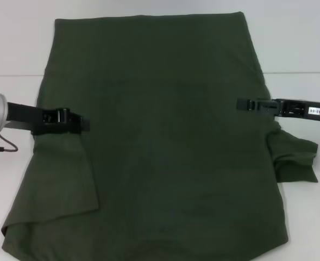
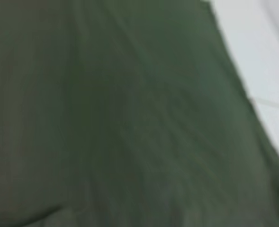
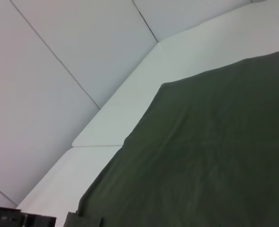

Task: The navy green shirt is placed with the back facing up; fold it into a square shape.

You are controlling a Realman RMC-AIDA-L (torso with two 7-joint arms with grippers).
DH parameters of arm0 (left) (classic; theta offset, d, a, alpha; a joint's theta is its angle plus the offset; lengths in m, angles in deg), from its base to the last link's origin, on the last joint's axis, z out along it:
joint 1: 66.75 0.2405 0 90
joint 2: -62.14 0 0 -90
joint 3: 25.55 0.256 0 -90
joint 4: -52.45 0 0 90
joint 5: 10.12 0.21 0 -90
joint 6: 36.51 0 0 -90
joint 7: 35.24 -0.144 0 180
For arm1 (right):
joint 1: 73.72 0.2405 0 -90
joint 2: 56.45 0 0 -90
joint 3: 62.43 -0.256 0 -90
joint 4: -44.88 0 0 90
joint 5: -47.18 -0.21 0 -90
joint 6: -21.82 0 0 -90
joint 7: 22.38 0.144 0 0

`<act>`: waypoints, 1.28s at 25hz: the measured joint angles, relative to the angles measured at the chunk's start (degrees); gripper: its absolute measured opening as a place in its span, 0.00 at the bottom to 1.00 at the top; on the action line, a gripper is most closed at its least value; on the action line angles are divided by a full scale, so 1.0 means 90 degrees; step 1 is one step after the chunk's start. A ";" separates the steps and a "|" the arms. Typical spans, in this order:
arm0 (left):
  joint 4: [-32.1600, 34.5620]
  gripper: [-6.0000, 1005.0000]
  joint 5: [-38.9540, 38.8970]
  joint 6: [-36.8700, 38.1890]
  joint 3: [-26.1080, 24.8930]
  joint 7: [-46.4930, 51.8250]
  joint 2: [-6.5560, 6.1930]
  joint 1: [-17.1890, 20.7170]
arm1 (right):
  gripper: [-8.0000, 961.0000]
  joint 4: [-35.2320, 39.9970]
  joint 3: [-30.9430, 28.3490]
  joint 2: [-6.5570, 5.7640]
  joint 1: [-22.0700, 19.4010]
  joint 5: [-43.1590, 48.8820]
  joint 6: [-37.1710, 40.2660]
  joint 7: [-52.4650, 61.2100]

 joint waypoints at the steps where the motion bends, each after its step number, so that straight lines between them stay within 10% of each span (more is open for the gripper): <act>1: 0.0003 0.10 -0.0258 0.0037 -0.0002 -0.0262 -0.0001 0.0112 | 0.96 0.0000 0.0004 -0.0023 0.0000 0.0000 0.0017 0.0044; 7: -0.0014 0.41 -0.2181 0.0629 -0.0007 -0.3106 0.0193 0.1128 | 0.95 0.0044 0.0032 -0.0190 -0.0027 0.0108 0.0213 0.0100; 13: -0.0039 0.69 -0.3125 0.0730 -0.0008 -0.4707 0.0545 0.1976 | 0.95 0.0160 -0.0053 -0.0759 0.0017 0.1264 0.0398 0.1455; 32: -0.0154 0.72 -0.3348 0.0557 -0.0104 -0.4677 0.0555 0.1952 | 0.96 0.0837 -0.0507 -0.0842 0.0022 0.3250 0.1156 0.2824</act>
